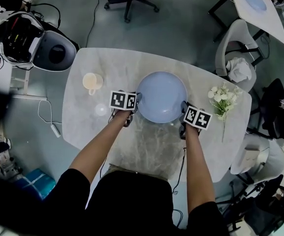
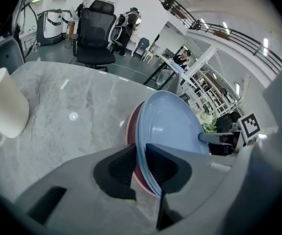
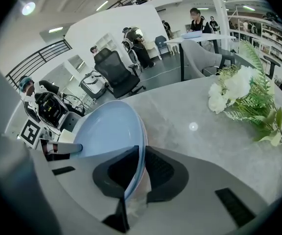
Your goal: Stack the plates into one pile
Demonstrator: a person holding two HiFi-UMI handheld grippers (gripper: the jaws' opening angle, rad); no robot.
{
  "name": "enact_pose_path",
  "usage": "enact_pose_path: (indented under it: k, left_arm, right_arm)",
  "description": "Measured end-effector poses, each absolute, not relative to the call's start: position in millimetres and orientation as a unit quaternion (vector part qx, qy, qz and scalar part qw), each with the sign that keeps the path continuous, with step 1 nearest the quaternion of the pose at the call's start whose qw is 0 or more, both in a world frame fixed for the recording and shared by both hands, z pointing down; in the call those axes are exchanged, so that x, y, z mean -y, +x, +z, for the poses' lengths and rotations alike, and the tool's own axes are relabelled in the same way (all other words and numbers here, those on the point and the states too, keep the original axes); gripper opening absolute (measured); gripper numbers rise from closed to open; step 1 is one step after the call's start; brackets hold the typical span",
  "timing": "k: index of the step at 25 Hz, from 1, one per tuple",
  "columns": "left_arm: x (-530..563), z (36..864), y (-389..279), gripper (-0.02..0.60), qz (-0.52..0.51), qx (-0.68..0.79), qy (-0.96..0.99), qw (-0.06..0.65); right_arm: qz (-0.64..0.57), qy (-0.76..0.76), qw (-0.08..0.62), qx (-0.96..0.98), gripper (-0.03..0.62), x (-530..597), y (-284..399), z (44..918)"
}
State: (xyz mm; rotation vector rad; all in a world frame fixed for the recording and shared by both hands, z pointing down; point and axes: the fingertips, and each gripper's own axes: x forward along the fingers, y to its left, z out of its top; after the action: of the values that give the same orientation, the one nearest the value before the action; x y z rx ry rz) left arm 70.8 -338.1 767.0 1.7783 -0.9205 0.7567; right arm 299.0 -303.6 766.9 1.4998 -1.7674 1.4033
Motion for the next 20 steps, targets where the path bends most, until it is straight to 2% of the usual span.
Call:
enact_pose_path:
  k: [8, 12, 16, 20]
  left_arm:
    - [342.6, 764.8, 68.7, 0.096, 0.328, 0.405, 0.724, 0.452]
    - [341.0, 760.6, 79.3, 0.173, 0.336, 0.408, 0.730, 0.434]
    - [329.2, 753.8, 72.1, 0.253, 0.330, 0.427, 0.735, 0.411]
    - [328.3, 746.6, 73.4, 0.281, 0.309, 0.421, 0.744, 0.417]
  right_arm:
    - [0.489, 0.543, 0.223, 0.645, 0.038, 306.6, 298.4, 767.6]
    - [0.480, 0.544, 0.233, 0.648, 0.045, 308.0, 302.0, 765.2]
    - [0.457, 0.551, 0.240, 0.656, 0.104, 296.1, 301.6, 758.7]
    - [0.437, 0.557, 0.224, 0.670, 0.129, 298.9, 308.7, 743.4]
